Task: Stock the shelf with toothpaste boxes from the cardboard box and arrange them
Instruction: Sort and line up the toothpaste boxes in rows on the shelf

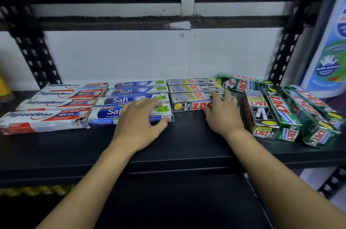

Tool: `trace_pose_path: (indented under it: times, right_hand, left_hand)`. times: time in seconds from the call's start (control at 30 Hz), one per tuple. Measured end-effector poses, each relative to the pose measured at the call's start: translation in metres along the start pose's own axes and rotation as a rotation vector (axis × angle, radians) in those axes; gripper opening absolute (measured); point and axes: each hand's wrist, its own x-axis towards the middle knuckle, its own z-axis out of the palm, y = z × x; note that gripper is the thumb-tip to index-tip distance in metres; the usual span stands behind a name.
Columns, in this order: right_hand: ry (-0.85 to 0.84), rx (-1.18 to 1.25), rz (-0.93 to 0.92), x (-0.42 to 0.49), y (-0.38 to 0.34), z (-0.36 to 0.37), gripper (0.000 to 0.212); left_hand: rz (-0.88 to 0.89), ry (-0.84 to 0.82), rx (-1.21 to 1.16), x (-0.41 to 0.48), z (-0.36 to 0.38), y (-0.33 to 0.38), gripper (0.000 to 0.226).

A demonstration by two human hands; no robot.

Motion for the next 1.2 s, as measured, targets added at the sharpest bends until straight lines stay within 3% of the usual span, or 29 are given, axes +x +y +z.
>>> trace_pose_path:
  times: [0.37,0.57,0.67,0.83,1.0,1.2]
  right_hand:
    - [0.027,0.009,0.003,-0.004,0.000,-0.002,0.060]
    - [0.197,0.193,-0.237,-0.044,-0.005,-0.018,0.041]
    - [0.280,0.137,-0.316,-0.069,0.009,-0.036,0.034]
    - [0.409,-0.070,-0.224,-0.084,0.052,-0.070,0.029]
    - [0.269,-0.332,-0.165,-0.096,0.080,-0.062,0.051]
    - [0.358,-0.085,-0.205,-0.131,0.089,-0.061,0.043]
  left_hand:
    - [-0.017,-0.026,0.028,0.000,-0.003,0.005,0.059]
    - [-0.021,-0.015,0.040,0.000,-0.004,0.005,0.049]
    - [-0.021,-0.014,0.045,-0.001,-0.004,0.004,0.048]
    - [-0.007,-0.012,0.050,0.000,-0.001,0.001,0.047]
    - [0.016,0.002,0.043,0.000,0.000,0.001,0.054]
    - [0.020,0.015,0.042,0.000,0.000,0.001,0.049]
